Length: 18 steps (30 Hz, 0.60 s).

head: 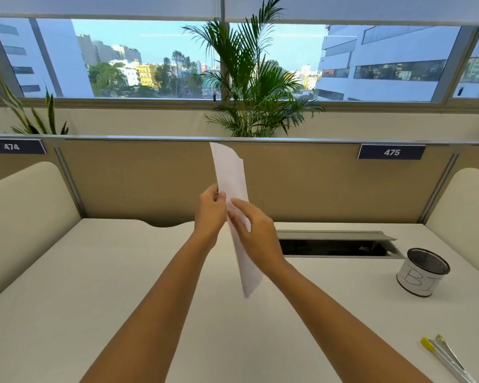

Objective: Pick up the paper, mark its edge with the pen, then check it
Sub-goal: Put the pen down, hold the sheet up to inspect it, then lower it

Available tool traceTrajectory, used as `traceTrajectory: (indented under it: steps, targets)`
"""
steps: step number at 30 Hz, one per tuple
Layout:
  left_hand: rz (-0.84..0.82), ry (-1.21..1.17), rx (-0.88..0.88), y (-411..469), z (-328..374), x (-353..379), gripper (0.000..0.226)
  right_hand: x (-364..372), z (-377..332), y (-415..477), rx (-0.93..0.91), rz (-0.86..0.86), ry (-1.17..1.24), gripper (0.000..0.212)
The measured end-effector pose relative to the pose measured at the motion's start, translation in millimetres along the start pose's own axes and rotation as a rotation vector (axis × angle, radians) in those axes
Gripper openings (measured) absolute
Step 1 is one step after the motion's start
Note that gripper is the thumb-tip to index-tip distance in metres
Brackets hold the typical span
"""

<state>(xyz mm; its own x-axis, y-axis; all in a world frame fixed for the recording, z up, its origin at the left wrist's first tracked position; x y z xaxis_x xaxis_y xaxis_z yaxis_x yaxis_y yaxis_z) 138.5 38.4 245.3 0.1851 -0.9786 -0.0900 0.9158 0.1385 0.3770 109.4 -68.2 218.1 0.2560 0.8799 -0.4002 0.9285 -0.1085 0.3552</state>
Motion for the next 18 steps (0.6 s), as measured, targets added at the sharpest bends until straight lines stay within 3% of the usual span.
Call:
traceTrajectory:
  steps: [6, 11, 14, 18]
  targets:
    - [-0.085, -0.04, -0.057, 23.5, -17.8, -21.9, 0.034, -13.3, 60.1, 34.3, 0.384, 0.013, 0.271, 0.049]
    - [-0.228, -0.2, -0.115, 42.0, -35.4, -30.7, 0.033, 11.9, 115.9, 36.9, 0.706, -0.197, 0.373, 0.065]
    - [-0.192, -0.261, -0.165, 53.5, -54.1, -39.5, 0.031, 31.9, 136.7, 27.4, 0.763, -0.305, 0.459, 0.055]
    - [-0.099, -0.271, -0.224, 61.6, -81.9, -55.2, 0.032, 38.9, 163.9, 17.0, 0.851, -0.31, 0.588, 0.042]
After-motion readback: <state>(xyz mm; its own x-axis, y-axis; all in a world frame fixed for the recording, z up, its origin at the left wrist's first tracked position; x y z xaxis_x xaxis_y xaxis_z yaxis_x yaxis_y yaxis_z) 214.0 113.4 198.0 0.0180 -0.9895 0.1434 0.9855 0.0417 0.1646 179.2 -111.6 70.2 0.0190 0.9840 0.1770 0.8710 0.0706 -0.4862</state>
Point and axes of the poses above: each hand's wrist, its own y-axis towards the middle knuckle, its own x-axis out of the palm, z = x × y, the point moved 5 cm from there along y, towards the middle knuckle, and after that the axes turned 12 degrees about x, right-handed, at the moved point
